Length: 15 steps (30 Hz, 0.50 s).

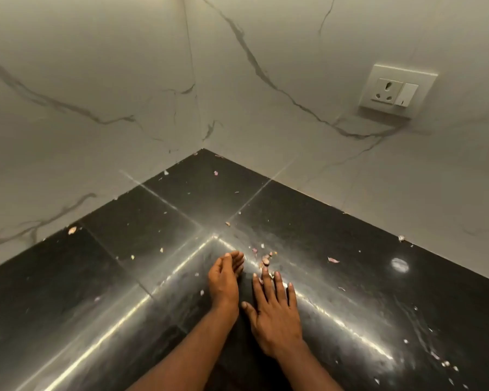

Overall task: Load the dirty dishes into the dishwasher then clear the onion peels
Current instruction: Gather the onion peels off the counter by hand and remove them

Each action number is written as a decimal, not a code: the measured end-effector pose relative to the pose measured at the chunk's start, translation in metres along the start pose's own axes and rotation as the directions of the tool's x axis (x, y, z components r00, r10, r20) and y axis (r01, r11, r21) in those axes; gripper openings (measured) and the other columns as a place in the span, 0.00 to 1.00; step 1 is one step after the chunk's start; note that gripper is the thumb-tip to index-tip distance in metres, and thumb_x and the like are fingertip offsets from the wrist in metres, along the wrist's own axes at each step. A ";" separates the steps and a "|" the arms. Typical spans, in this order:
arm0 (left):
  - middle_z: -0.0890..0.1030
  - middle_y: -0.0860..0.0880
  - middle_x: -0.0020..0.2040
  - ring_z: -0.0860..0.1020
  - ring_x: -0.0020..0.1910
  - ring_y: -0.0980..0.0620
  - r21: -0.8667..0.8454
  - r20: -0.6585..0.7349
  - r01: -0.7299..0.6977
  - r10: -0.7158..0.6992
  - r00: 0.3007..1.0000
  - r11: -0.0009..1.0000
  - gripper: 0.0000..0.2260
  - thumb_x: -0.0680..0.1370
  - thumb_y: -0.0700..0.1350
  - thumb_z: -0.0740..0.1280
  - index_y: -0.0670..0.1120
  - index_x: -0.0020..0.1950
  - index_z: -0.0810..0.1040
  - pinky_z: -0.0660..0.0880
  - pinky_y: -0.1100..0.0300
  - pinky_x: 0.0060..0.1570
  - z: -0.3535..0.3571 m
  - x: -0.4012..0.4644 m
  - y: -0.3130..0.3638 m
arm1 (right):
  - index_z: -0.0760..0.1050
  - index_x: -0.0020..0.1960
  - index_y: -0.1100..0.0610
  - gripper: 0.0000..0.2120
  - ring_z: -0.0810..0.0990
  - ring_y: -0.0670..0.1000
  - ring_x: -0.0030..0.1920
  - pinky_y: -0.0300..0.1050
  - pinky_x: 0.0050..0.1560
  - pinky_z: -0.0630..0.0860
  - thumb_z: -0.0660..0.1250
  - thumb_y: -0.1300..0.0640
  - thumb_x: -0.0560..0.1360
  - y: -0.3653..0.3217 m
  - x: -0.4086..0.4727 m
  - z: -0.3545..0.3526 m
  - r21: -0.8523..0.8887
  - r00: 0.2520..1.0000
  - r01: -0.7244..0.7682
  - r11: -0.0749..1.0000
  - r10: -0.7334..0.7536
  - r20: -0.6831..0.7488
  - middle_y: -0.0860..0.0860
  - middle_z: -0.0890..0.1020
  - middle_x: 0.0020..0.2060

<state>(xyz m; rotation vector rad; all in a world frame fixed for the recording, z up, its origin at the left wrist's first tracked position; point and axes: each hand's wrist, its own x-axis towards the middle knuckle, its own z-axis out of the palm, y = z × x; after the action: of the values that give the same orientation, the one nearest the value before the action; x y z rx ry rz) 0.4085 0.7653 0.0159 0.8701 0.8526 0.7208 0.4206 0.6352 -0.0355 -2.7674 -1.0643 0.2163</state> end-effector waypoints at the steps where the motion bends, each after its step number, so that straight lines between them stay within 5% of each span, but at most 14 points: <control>1: 0.87 0.43 0.49 0.86 0.51 0.49 0.065 0.018 -0.027 0.026 0.999 0.997 0.12 0.86 0.41 0.60 0.40 0.53 0.83 0.80 0.55 0.56 -0.001 0.009 0.002 | 0.53 0.84 0.47 0.37 0.43 0.57 0.83 0.61 0.78 0.42 0.37 0.29 0.82 0.001 0.011 -0.004 0.014 1.000 -0.017 1.000 0.017 -0.014 0.49 0.48 0.84; 4: 0.87 0.49 0.50 0.85 0.52 0.54 0.302 0.107 -0.164 0.138 0.985 0.939 0.12 0.86 0.41 0.61 0.45 0.54 0.84 0.79 0.61 0.55 -0.008 0.045 0.009 | 0.35 0.83 0.44 0.37 0.27 0.53 0.80 0.58 0.79 0.31 0.31 0.29 0.79 0.001 0.042 -0.017 0.042 0.995 -0.103 0.994 0.103 -0.008 0.46 0.31 0.81; 7: 0.86 0.57 0.50 0.82 0.50 0.64 0.548 0.231 -0.347 0.261 0.937 0.761 0.10 0.85 0.43 0.63 0.51 0.54 0.84 0.75 0.72 0.52 -0.019 0.067 0.021 | 0.37 0.84 0.43 0.32 0.31 0.49 0.81 0.55 0.81 0.35 0.43 0.35 0.85 0.004 0.065 -0.028 0.169 0.990 -0.121 0.978 0.132 -0.050 0.44 0.33 0.82; 11: 0.86 0.53 0.46 0.84 0.46 0.60 0.528 0.248 -0.368 0.276 0.929 0.766 0.10 0.85 0.43 0.63 0.47 0.51 0.84 0.79 0.69 0.49 -0.028 0.080 0.021 | 0.49 0.85 0.46 0.29 0.48 0.42 0.82 0.47 0.82 0.53 0.53 0.44 0.87 0.018 0.081 -0.039 0.519 0.956 -0.090 0.850 0.220 -0.195 0.42 0.47 0.84; 15: 0.85 0.52 0.40 0.85 0.41 0.56 0.540 0.266 -0.412 0.316 0.911 0.734 0.14 0.86 0.44 0.62 0.47 0.43 0.83 0.78 0.69 0.43 -0.025 0.080 0.020 | 0.42 0.85 0.52 0.33 0.42 0.44 0.82 0.46 0.82 0.43 0.51 0.42 0.87 0.031 0.114 -0.050 0.440 0.980 -0.164 0.883 0.197 -0.029 0.47 0.43 0.84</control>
<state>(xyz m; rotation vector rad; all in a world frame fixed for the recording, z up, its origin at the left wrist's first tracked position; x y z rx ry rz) 0.4211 0.8484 -0.0026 1.6753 0.7750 0.7216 0.5346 0.6843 -0.0013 -2.4379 -0.6396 0.3300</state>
